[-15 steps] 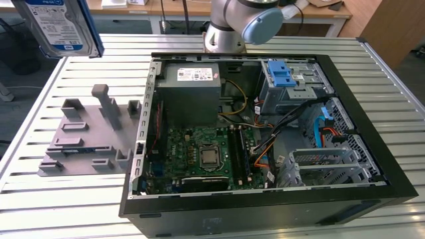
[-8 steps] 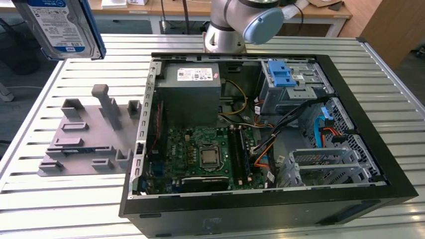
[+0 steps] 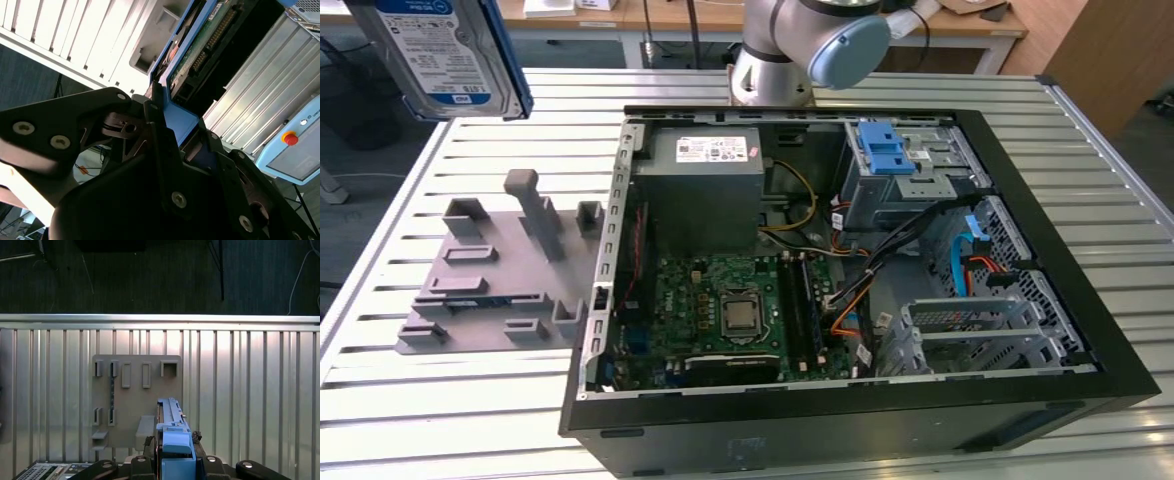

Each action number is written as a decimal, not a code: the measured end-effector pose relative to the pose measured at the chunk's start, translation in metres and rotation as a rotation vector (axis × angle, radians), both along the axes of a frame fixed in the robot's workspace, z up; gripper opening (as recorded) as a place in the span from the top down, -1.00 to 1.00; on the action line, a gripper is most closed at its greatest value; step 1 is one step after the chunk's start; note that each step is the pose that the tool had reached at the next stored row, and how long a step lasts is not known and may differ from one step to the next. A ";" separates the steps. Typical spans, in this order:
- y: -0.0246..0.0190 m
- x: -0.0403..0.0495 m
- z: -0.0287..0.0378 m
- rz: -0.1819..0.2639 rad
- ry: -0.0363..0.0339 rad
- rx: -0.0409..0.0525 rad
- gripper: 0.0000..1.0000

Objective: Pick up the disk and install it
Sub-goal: 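Pick up the disk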

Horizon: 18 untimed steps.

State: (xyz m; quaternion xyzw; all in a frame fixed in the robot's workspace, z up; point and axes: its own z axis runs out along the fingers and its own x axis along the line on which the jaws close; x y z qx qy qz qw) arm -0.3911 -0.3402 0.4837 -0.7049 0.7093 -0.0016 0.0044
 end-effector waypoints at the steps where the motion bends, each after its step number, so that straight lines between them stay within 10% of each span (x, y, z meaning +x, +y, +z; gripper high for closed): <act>1: 0.0000 0.0001 0.0000 0.000 0.0000 0.0000 0.27; 18: -0.0014 0.0163 0.0000 0.000 0.0002 0.0000 0.27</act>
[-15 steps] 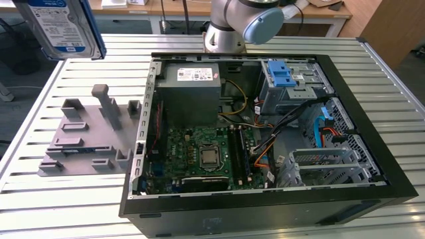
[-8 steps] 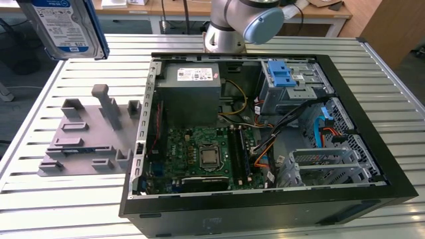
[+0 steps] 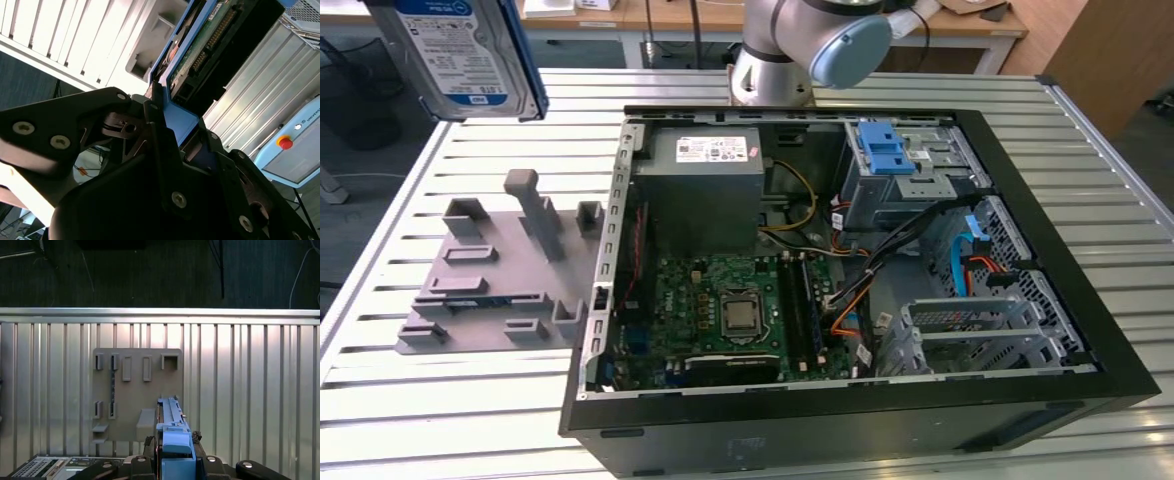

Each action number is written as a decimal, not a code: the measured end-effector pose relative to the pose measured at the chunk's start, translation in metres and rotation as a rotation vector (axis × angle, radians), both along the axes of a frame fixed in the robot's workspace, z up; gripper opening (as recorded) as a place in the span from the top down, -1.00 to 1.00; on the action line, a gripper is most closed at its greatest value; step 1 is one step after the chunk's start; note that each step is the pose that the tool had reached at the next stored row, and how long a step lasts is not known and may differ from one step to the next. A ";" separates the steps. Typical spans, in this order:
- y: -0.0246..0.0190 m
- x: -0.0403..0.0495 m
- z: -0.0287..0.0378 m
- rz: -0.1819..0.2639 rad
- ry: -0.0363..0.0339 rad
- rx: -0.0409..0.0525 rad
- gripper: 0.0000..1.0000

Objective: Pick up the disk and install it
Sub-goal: 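Pick up the disk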

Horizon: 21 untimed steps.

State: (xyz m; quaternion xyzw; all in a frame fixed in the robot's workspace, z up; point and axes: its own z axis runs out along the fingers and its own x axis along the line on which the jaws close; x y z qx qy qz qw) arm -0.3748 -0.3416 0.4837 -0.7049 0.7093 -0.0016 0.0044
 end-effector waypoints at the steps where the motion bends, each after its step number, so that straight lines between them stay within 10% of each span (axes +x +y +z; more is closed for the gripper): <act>1: -0.0002 0.0010 -0.0001 0.000 -0.0001 0.0000 0.27; 21: -0.0027 0.0179 0.0000 0.000 0.0000 -0.0001 0.27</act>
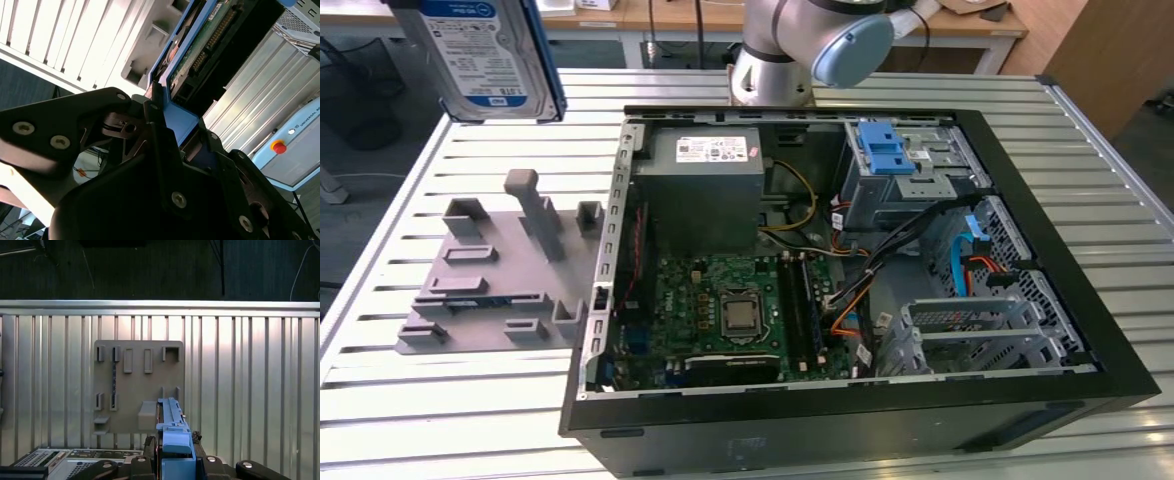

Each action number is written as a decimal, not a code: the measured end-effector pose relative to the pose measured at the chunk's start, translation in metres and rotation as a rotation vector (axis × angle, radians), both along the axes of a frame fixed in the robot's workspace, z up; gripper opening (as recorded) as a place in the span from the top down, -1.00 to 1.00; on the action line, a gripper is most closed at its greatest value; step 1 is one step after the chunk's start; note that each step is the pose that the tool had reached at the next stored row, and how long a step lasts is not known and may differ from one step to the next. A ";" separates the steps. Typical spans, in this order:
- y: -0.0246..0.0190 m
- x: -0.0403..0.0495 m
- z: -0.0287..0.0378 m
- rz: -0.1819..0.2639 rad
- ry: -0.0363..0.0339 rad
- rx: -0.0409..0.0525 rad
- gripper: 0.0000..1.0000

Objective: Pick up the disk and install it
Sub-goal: 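Pick up the disk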

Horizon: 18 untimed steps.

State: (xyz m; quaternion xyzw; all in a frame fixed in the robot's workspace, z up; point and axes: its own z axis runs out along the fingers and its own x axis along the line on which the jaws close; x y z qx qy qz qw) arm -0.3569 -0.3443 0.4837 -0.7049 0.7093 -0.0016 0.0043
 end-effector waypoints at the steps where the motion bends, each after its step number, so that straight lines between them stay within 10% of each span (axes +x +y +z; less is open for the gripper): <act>1: 0.0000 0.0005 0.0000 0.000 0.0000 0.0000 0.27; 13: -0.0019 0.0010 -0.0004 0.000 -0.0001 -0.0019 0.27; 18: -0.0091 0.0012 -0.0004 0.000 0.0001 -0.0044 0.27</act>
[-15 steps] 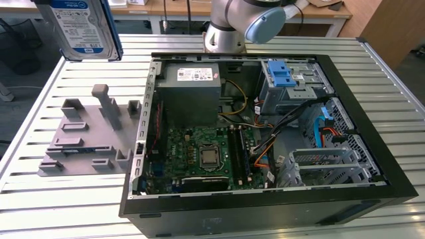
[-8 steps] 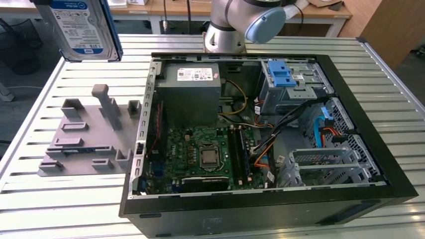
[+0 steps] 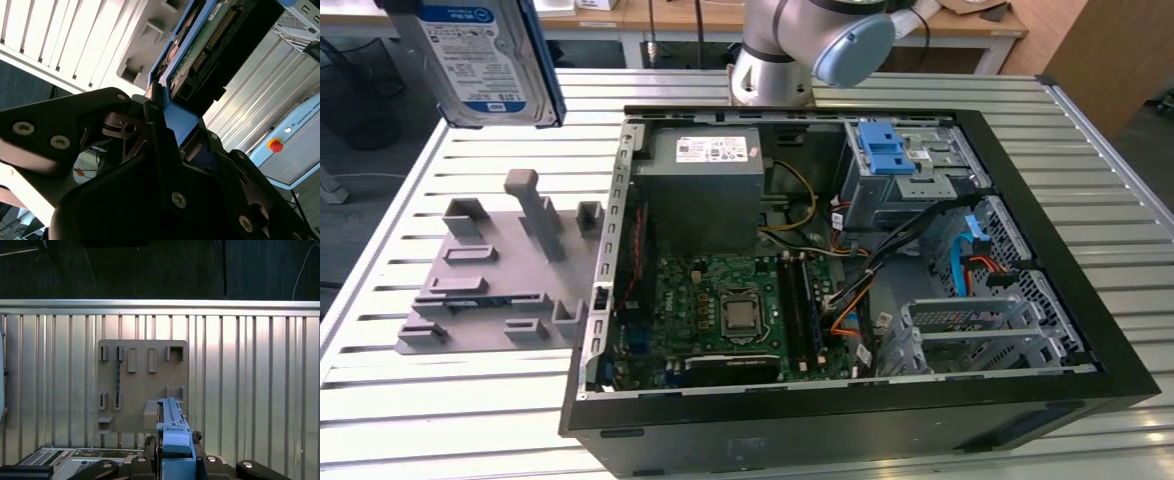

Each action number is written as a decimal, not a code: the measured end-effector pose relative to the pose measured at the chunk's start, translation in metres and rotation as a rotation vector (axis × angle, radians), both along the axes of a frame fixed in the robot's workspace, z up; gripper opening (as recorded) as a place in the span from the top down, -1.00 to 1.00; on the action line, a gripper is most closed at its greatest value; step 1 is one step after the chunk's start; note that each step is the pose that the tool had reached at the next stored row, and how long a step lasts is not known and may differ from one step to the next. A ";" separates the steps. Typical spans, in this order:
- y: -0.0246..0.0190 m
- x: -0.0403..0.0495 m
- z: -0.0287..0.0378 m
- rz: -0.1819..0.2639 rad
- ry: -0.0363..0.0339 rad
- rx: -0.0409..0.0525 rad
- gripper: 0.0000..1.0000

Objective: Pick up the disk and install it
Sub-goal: 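Pick up the disk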

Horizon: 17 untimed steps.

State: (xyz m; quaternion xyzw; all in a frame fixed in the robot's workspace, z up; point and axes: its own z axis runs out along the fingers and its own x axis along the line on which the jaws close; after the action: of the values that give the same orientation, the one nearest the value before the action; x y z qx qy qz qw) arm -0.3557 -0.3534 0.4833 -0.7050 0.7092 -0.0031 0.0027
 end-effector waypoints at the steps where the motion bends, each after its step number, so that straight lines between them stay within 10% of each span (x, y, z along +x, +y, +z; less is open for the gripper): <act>1: -0.0019 0.0000 -0.0001 0.000 -0.0001 -0.0003 0.27; 17: -0.0162 0.0232 -0.0007 0.000 -0.0001 -0.0029 0.27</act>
State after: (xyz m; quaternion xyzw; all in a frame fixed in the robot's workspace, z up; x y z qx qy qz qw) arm -0.3325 -0.3696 0.4827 -0.7050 0.7092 -0.0042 0.0018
